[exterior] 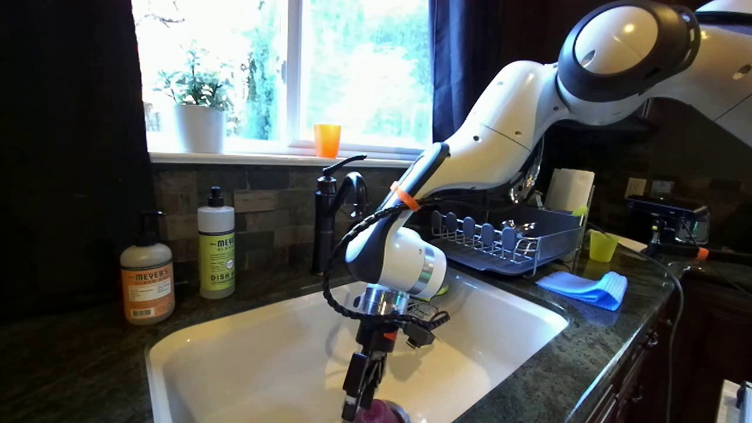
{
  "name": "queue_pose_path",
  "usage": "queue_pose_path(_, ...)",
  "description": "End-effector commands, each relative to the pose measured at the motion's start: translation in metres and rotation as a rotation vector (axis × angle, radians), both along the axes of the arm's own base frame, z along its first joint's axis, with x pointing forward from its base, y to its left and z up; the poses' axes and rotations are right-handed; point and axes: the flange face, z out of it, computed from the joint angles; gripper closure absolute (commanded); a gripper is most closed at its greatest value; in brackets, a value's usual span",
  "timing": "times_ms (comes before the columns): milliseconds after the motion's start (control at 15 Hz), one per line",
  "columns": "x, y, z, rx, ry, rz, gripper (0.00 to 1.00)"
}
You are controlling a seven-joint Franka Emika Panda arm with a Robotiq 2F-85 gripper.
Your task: Move the purple plate to the left then put the purple cup on the right side of the sink.
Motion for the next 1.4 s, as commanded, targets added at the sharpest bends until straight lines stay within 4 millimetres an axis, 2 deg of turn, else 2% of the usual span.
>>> queue_pose_path(0,-0.010,0.016,0.030,-0.179,-0.051,0.022,0.00)
queue_pose_path(267,-0.012,0.018,0.037,-0.386,-0.042,0.005,0.00)
queue_pose_path(533,-0.011,0.005,0.025,-0.597,-0.020,-0.024,0.00)
queue_pose_path(733,-0.006,0.000,0.012,-0.656,-0.066,-0.020,0.00)
queue_pose_path(867,-0.002,0.003,0.005,-0.661,-0.105,-0.006,0.00)
queue_pose_path(1067,0.005,0.016,-0.007,-0.575,-0.177,0.010,0.00)
queue_pose_path(1333,0.004,0.036,-0.016,-0.462,-0.203,0.026,0.00)
